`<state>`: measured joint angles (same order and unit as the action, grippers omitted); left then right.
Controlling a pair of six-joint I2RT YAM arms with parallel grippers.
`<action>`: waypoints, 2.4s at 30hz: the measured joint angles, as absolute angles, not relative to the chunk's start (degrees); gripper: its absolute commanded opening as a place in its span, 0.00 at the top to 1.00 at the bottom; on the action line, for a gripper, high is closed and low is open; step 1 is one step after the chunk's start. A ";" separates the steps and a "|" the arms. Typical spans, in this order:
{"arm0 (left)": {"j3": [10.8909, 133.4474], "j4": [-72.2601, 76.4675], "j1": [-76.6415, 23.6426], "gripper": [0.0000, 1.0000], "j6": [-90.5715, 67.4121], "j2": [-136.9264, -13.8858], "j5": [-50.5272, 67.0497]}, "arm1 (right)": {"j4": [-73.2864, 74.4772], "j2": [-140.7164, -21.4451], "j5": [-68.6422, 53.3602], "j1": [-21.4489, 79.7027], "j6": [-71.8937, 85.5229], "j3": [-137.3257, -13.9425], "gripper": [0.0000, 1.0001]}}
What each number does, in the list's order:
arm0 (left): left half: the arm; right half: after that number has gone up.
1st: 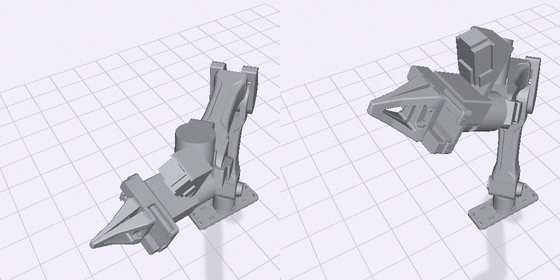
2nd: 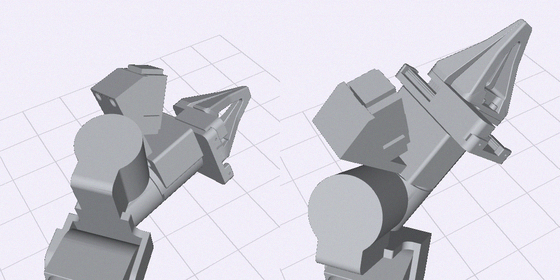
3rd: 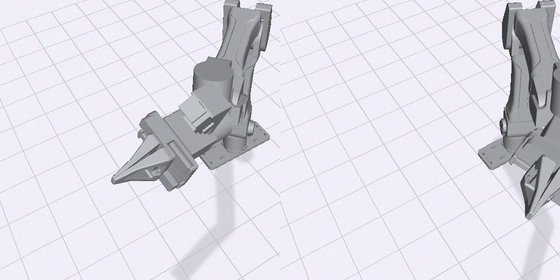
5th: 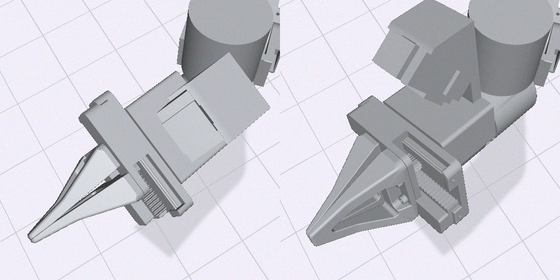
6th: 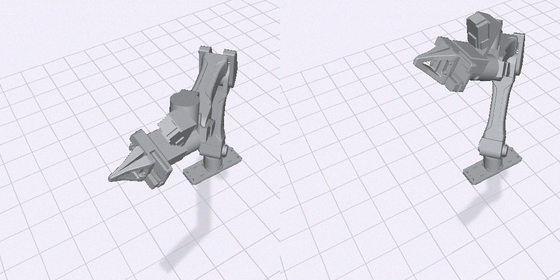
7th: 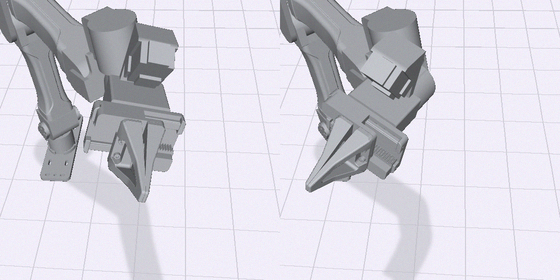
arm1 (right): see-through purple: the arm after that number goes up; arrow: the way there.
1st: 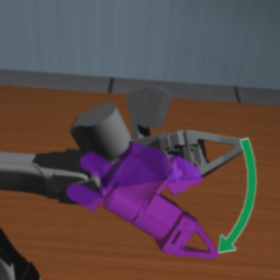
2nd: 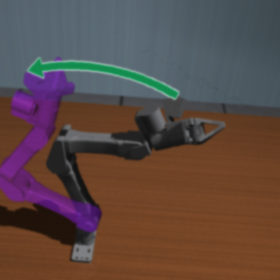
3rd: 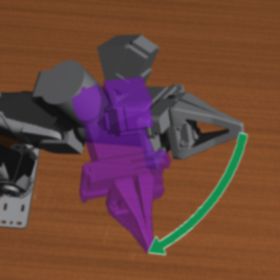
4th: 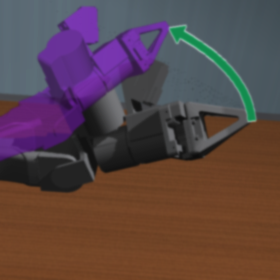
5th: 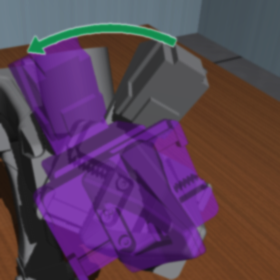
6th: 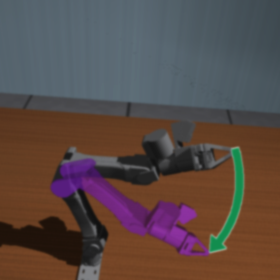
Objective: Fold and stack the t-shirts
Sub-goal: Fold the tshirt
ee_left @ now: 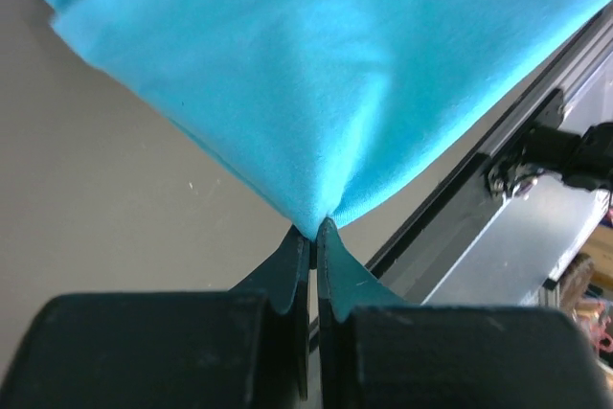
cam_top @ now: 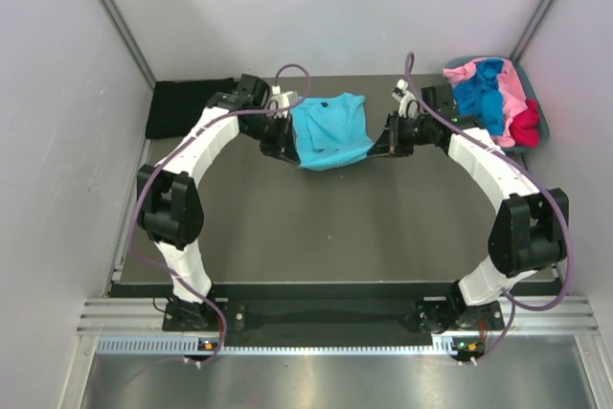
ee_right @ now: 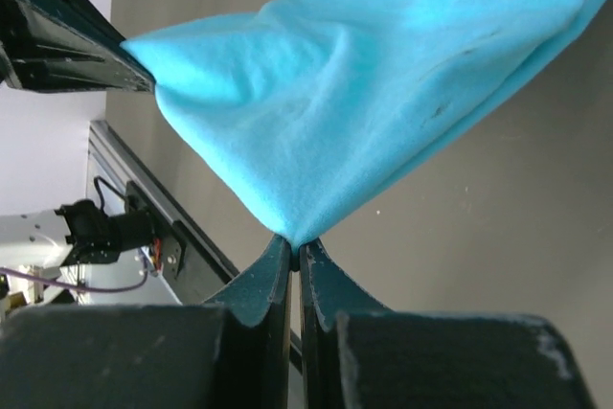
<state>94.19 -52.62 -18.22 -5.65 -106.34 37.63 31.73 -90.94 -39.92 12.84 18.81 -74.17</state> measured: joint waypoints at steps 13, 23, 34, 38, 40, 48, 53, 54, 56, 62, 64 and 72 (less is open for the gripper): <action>105.93 -51.13 -16.64 1.00 -5.87 -114.56 38.79 | 29.85 -99.92 -38.89 11.00 15.49 -81.41 1.00; 119.68 -50.15 -15.14 1.00 -5.87 -128.01 36.23 | 28.12 -119.94 -38.28 9.06 14.04 -103.61 1.00; 130.67 -42.70 -11.66 1.00 -7.97 -137.58 34.57 | 23.11 -134.87 -37.63 9.06 14.46 -121.62 1.00; 133.67 -40.73 -11.55 0.96 -8.82 -141.69 33.67 | 20.29 -139.79 -37.41 9.08 15.49 -125.40 1.00; 137.47 -39.27 -11.55 0.74 -9.67 -145.40 32.64 | 18.79 -142.80 -37.21 9.08 15.86 -127.98 0.89; 143.74 -38.15 -12.58 0.39 -9.63 -150.32 17.78 | 15.35 -147.52 -34.68 8.97 15.07 -133.32 0.57; 136.68 -39.13 -14.06 0.25 -7.35 -141.73 9.28 | 15.07 -138.21 -34.96 8.86 13.89 -124.62 0.57; 135.70 -39.35 -14.26 0.21 -6.96 -139.85 8.88 | 15.05 -136.25 -35.27 8.86 13.69 -123.33 0.57; 134.21 -39.75 -14.39 0.18 -6.39 -136.59 9.30 | 14.98 -133.03 -35.99 8.88 13.56 -121.45 0.57; 128.57 -40.62 -12.32 0.16 -7.27 -132.11 17.80 | 14.61 -129.91 -37.74 9.28 13.50 -118.04 0.57; 125.84 -40.91 -11.35 0.16 -8.12 -132.25 20.71 | 15.16 -130.72 -37.85 9.54 13.54 -117.21 0.57; 123.48 -41.43 -7.94 0.16 -12.91 -136.53 29.17 | 16.84 -134.15 -37.36 9.72 13.45 -116.60 0.57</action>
<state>123.48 -41.43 -7.94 -12.91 -136.53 29.17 16.84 -134.15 -37.36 9.72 13.45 -116.60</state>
